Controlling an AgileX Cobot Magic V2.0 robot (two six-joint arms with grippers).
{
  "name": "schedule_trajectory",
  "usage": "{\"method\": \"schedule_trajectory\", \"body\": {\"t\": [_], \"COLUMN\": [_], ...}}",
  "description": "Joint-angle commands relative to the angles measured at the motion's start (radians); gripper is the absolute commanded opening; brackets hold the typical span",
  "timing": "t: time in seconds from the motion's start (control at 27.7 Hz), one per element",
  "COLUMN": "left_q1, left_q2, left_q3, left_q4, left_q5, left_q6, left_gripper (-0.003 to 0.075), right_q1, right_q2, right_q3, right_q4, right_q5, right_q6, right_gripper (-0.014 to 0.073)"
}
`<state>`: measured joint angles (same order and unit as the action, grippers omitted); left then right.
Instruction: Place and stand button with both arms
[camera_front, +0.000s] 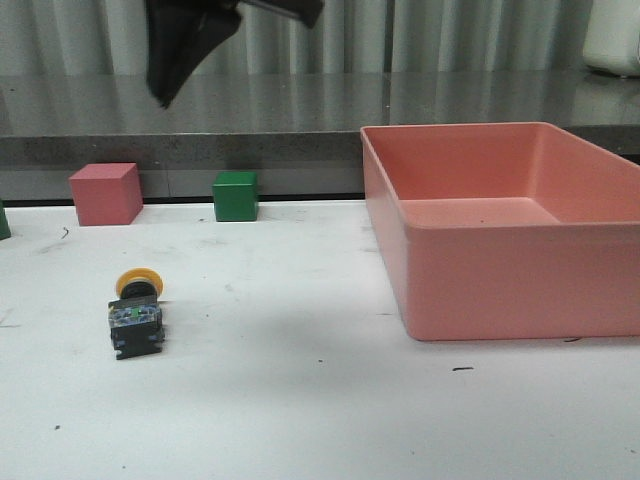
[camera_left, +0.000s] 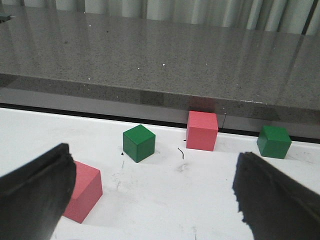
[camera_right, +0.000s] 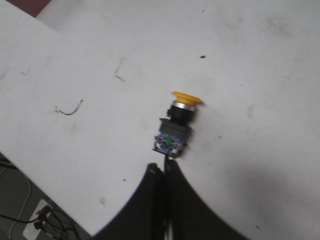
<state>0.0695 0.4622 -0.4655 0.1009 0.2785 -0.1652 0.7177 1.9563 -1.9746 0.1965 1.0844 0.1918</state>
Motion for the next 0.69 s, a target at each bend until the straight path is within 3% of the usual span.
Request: {"method": "schedule_trajectory", "body": {"t": [0.0, 0.47, 0.65], "left_q1": [0.002, 0.002, 0.002], "left_q2": [0.011, 0.011, 0.011], "left_q3": [-0.037, -0.037, -0.037], "left_q4": [-0.007, -0.007, -0.007], "left_q5": [-0.07, -0.07, -0.07], "left_q6": [-0.008, -0.008, -0.008], "left_gripper": [0.0618, 0.0618, 0.0618], "right_q1": [-0.066, -0.415, -0.529], "right_q2": [-0.133, -0.593, -0.765], "right_q3": [0.011, 0.626, 0.833], "right_q4": [0.011, -0.043, -0.065], "right_q5": [0.032, -0.028, -0.147], "right_q6": [-0.073, -0.218, -0.217], "right_gripper": [-0.0062, -0.0062, -0.0062]}}
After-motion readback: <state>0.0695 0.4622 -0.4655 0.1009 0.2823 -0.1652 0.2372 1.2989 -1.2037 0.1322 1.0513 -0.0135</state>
